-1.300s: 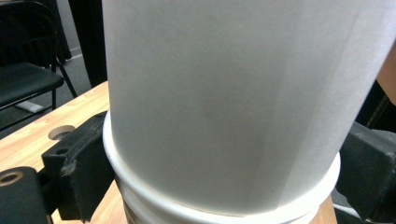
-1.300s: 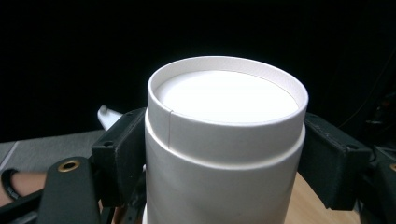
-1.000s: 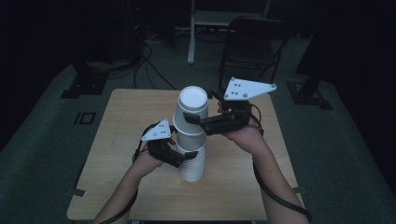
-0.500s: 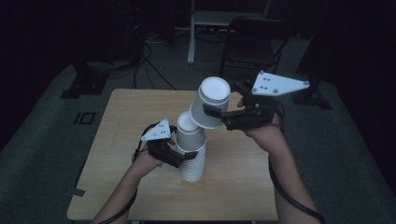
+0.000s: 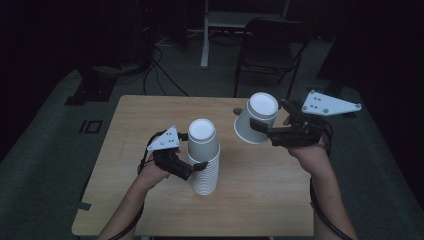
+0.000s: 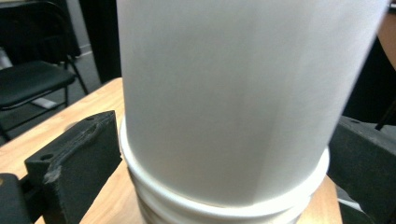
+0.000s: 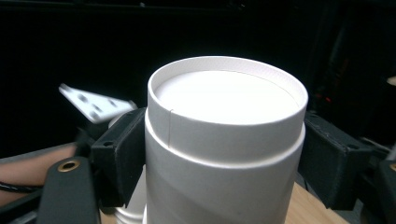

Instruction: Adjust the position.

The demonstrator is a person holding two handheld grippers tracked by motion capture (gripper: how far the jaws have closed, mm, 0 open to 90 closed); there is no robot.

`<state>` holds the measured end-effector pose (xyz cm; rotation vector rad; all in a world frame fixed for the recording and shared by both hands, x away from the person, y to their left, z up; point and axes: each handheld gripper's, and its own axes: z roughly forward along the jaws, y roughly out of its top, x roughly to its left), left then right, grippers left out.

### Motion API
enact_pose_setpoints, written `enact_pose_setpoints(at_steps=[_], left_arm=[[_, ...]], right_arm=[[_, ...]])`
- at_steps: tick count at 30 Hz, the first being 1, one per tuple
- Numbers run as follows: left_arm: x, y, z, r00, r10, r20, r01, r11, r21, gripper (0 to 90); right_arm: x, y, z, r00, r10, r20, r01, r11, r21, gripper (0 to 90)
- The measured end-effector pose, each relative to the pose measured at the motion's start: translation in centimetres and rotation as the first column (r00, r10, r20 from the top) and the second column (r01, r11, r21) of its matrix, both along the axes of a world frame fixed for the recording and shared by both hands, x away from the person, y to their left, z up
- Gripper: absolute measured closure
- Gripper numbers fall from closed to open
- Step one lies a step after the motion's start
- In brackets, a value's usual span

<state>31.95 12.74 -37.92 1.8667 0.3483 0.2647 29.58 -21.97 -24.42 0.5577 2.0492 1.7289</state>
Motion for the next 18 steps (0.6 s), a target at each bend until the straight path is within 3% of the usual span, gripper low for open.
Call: enact_pose_setpoints(at_steps=[7,12,18], left_arm=[[-0.6,1.4,0.2,0.9992,0.039,0.01,-0.039,0.9991,-0.016,0.3],[-1.7,2.7,-0.7,0.9962,0.087,0.007,-0.087,0.9962,-0.003,0.3],[-3.6,3.4,-1.6,0.9941,0.109,-0.001,-0.109,0.9938,0.024,0.3]], right_arm=[[0.1,-1.0,-2.1,0.9993,-0.023,-0.031,0.023,1.0,-0.002,22.5],[0.1,-1.9,-4.4,0.9965,-0.044,-0.071,0.043,0.999,-0.011,22.4],[0.0,-2.7,-6.3,0.992,-0.078,-0.099,0.076,0.997,-0.021,22.4]])
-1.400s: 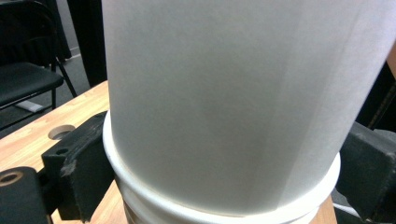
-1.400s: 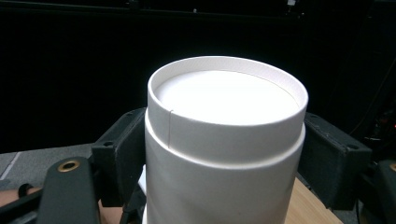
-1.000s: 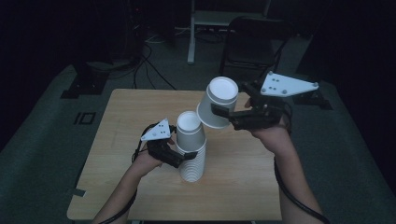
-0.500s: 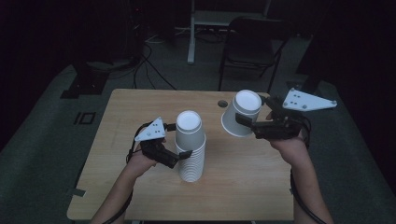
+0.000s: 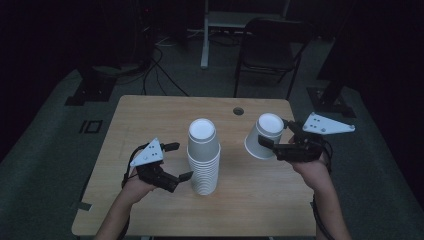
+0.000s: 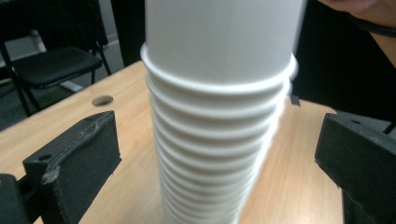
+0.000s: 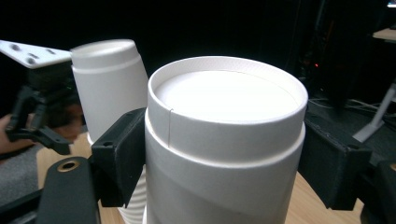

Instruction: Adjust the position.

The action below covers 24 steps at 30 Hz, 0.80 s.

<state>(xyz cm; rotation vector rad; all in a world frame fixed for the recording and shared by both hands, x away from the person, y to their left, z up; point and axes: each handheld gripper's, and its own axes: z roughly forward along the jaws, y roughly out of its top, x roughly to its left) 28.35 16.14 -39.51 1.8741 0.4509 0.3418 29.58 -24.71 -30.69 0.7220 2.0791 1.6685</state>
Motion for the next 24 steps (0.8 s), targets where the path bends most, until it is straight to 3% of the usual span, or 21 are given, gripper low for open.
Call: enact_pose_setpoints(at_steps=[6,9,13,19,24], left_arm=[[-2.2,0.2,-0.8,0.9999,0.007,-0.008,-0.007,1.0,0.004,0.4],[-3.2,0.3,-1.3,0.9999,-0.005,-0.017,0.004,0.9999,-0.013,0.4],[-4.5,-0.2,-1.8,0.9998,-0.014,-0.011,0.014,0.9999,0.008,0.4],[-5.6,-1.5,-1.4,0.9983,-0.059,0.002,0.059,0.9983,0.008,0.4],[-6.2,-4.0,-1.6,0.9915,-0.13,-0.011,0.13,0.9914,0.018,0.4]], right_arm=[[-0.5,-0.9,-1.5,0.9997,-0.02,-0.013,0.02,1.0,-0.002,22.4],[-0.8,-1.3,-1.9,0.9995,-0.027,-0.015,0.027,1.0,-0.003,22.4],[-1.2,-1.8,-2.2,0.9994,-0.032,-0.015,0.032,0.999,-0.007,22.4],[-1.7,-2.2,-2.6,0.999,-0.04,-0.018,0.04,0.999,-0.011,22.3],[-2.1,-2.7,-2.5,0.999,-0.043,-0.014,0.043,0.999,-0.012,22.3]])
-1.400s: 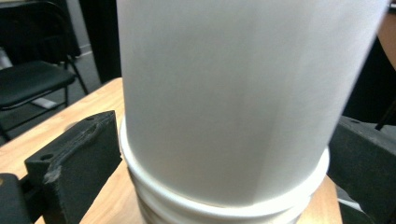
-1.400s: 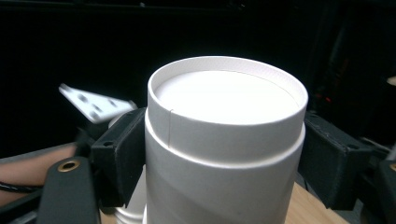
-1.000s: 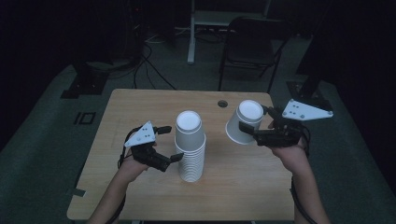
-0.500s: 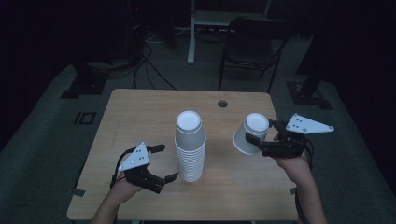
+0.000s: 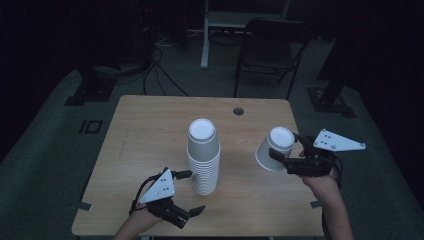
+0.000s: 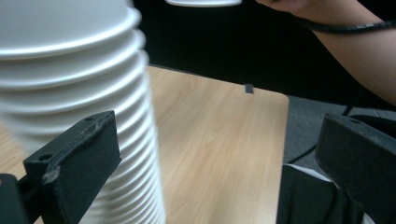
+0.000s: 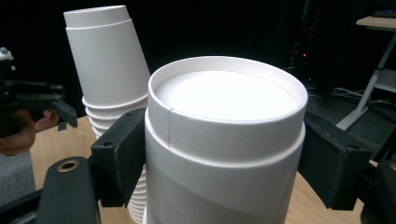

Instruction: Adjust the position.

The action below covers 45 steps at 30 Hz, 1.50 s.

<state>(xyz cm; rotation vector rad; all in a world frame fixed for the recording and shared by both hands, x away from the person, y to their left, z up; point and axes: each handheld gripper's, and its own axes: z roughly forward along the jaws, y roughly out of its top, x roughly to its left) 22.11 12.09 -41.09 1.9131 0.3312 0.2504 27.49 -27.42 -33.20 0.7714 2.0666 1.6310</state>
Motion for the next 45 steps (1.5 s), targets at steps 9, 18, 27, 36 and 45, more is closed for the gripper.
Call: enact_pose_setpoints(at_steps=[9,18,27,36,45], left_arm=[[0.2,-3.9,-0.4,0.9923,-0.119,-0.036,0.119,0.9926,0.02,0.5],[0.8,-8.5,-0.8,0.9689,-0.234,-0.079,0.237,0.9714,0.02,2.5],[2.1,-12.3,-0.5,0.953,-0.287,-0.096,0.287,0.9578,-0.02,3.4],[3.8,-14.0,0.4,0.9498,-0.297,-0.1,0.281,0.949,-0.142,11.7],[4.2,-13.7,1.2,0.9686,-0.238,-0.072,0.219,0.9543,-0.203,21.7]], right_arm=[[-0.4,-0.1,0.5,0.9999,0.008,0.015,-0.008,1.0,0.001,22.3],[-1.1,0.4,1.0,0.9991,0.031,0.031,-0.03,1.0,-0.004,22.3],[-1.5,0.8,0.9,0.9976,0.064,0.029,-0.064,0.998,0.008,22.3],[-1.7,1.5,1.1,0.9955,0.088,0.035,-0.089,0.996,0.017,22.3],[-1.6,1.5,0.8,0.9951,0.097,0.019,-0.097,0.995,0.023,22.2]])
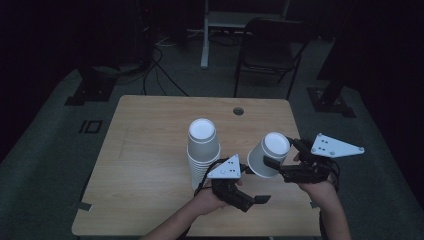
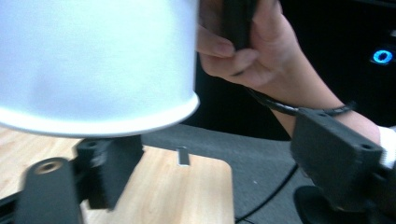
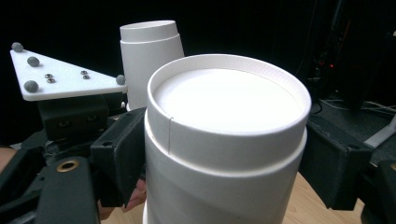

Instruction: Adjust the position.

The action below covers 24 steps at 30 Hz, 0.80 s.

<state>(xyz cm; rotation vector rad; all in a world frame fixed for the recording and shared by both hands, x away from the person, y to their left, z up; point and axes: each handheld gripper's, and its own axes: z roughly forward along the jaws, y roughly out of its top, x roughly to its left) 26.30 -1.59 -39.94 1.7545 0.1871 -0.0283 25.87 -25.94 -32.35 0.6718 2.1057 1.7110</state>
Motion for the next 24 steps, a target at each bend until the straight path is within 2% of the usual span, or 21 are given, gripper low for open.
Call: enact_pose_setpoints(at_steps=[1,3,5,7,9,12,13,14,17,20,24], left_arm=[[0.0,0.0,0.0,1.0,-0.002,-0.003,0.002,1.0,0.003,22.3],[-0.2,0.0,0.0,0.9994,0.025,0.024,-0.025,0.9997,0.007,28.0],[-0.1,0.1,-0.1,0.9994,0.029,0.016,-0.029,0.9996,0.0,35.7],[-0.2,0.3,-0.2,0.9977,0.052,0.042,-0.052,0.9986,-0.001,40.8],[-0.1,0.5,-0.1,0.9981,0.054,0.029,-0.053,0.9983,-0.025,42.2],[0.2,0.9,0.2,0.9973,0.073,-0.012,-0.074,0.9939,-0.082,45.9],[0.3,1.1,0.3,0.9969,0.075,-0.024,-0.077,0.9925,-0.095,49.6],[0.4,1.2,0.4,0.9967,0.076,-0.029,-0.079,0.9908,-0.11,53.3],[0.4,1.3,0.8,0.9954,0.095,-0.014,-0.096,0.9889,-0.114,59.4],[0.4,1.5,1.0,0.9967,0.08,-0.011,-0.081,0.9907,-0.109,64.9],[0.2,1.7,1.1,0.9997,0.025,-0.007,-0.025,0.9934,-0.112,71.3]], right_arm=[[0.0,-0.1,0.0,1.0,0.001,0.001,-0.001,1.0,0.001,22.2],[-0.1,-0.2,0.0,1.0,0.004,0.0,-0.004,1.0,0.002,22.1],[-0.3,-0.4,-0.2,0.9999,0.012,-0.006,-0.012,1.0,0.008,22.1],[-0.4,-0.6,-0.2,0.9999,0.014,-0.007,-0.014,1.0,0.012,22.1],[-0.6,-0.7,-0.3,0.9998,0.017,-0.009,-0.017,1.0,0.013,22.1],[-0.7,-1.0,-0.4,0.9998,0.019,-0.011,-0.019,1.0,0.015,22.0],[-0.7,-1.1,-0.4,0.9997,0.021,-0.011,-0.021,1.0,0.017,22.0],[-0.8,-1.1,-0.4,0.9995,0.027,-0.015,-0.026,0.999,0.019,22.0],[-0.9,-1.1,-0.6,0.9992,0.037,-0.013,-0.037,0.999,0.016,22.0],[-1.0,-1.3,-0.7,0.9986,0.05,-0.019,-0.05,0.999,0.018,21.9],[-1.2,-1.6,-0.8,0.9964,0.081,-0.026,-0.08,0.996,0.027,21.6]])
